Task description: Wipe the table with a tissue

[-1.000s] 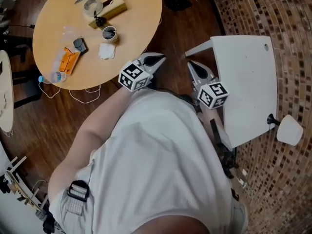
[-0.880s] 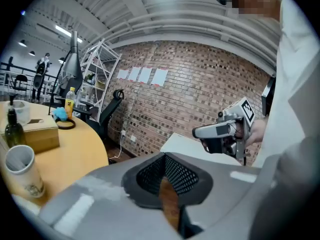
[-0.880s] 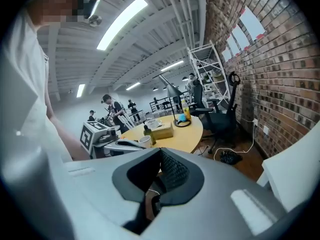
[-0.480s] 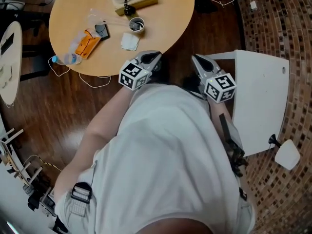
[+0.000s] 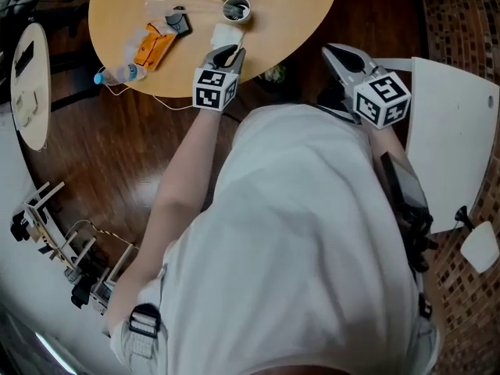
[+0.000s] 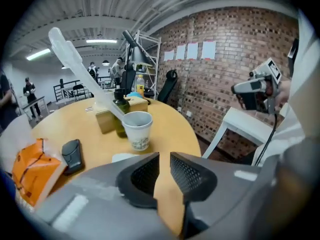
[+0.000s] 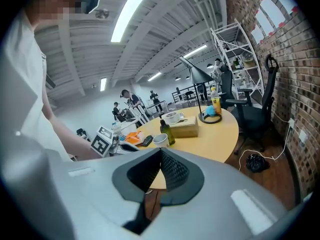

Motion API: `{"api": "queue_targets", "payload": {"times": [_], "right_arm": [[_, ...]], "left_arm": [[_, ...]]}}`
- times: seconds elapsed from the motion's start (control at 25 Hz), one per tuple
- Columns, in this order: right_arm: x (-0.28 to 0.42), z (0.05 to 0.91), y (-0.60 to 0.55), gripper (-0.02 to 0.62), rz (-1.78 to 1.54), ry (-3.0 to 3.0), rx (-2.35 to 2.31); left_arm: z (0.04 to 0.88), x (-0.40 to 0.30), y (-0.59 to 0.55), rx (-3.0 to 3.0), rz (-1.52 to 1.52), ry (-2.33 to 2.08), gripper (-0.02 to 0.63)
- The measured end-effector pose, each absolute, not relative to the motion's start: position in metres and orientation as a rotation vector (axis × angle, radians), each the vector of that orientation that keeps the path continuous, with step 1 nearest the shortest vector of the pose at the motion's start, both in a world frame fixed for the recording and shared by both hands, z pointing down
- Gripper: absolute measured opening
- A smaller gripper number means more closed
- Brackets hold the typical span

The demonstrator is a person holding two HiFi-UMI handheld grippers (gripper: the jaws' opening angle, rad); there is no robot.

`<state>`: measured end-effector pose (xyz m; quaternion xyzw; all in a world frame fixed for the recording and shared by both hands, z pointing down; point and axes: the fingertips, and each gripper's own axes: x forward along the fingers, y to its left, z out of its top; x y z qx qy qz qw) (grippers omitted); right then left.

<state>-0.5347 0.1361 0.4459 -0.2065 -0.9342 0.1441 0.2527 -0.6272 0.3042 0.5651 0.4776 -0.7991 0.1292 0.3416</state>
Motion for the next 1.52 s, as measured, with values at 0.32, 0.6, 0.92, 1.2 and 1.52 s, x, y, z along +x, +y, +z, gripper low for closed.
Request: {"api": "queue_targets", "payload": {"times": [0.32, 0.6, 0.92, 1.2, 1.52], "right_arm": [[-0.527, 0.453, 0.093, 0.008, 0.446, -2.526, -0.449], [-0.527, 0.458, 0.068, 0.008, 0.47, -2.522, -0.384], [-0.537, 0.462, 0.059, 0.008, 0.481, -2.513, -0.369], [-0.542, 0.462, 0.065, 0.008, 0.481, -2.503, -0.391], [-0.538, 0.459, 0.072, 0.008, 0.493, -2.52, -0.359]], "left_arm": [[0.615, -0.668, 0.31, 1.082, 0.56, -1.951, 0.236], [0.646, -0.678, 0.314, 0.984, 0.565, -1.861, 0.264], [0.651, -0.664, 0.304, 1.007, 0.571, -1.844, 0.139], [0.636, -0.667, 0.299, 1.022, 0.399, -1.893, 0.058], [0.561, -0.64, 0.251, 1.306, -0.378, -1.855, 0.051]]}}
